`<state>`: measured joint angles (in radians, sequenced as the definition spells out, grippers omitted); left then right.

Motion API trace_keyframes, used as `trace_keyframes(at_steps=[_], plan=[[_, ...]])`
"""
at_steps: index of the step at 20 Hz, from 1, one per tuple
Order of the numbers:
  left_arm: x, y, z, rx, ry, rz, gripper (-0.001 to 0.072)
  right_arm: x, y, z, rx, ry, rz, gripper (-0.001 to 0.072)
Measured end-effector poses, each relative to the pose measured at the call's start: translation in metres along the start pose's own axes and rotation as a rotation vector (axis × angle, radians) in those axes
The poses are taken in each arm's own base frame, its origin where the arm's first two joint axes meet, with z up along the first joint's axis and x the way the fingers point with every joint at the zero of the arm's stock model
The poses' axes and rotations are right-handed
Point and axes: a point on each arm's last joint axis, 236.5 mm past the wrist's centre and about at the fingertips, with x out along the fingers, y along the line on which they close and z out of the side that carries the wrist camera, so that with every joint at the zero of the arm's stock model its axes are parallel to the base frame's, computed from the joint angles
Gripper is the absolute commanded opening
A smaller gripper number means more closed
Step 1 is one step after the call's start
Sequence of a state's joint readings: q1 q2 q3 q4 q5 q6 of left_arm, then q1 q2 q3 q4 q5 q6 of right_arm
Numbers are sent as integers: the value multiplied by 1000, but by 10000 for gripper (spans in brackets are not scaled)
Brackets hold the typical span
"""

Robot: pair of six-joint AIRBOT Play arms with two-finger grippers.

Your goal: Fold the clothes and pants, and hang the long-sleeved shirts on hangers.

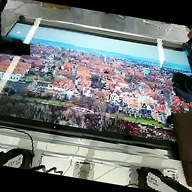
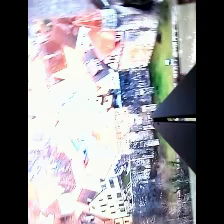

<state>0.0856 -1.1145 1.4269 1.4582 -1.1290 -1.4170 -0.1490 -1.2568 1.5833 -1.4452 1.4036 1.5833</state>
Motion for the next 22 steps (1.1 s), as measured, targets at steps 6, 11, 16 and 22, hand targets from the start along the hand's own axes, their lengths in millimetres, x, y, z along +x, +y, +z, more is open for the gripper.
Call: trace_keyframes(at_steps=[6,11,16,22], plan=[[15,11,-29,-76,79,14,14,-44,30,12,-114,-146,32,12],[17,13,-33,-87,91,18,14,-53,35,13,-132,-174,40,12],[17,13,-34,-90,93,18,14,-55,36,14,-134,-181,41,12],[17,13,-34,-90,94,18,14,-55,36,14,-135,-181,41,12]])
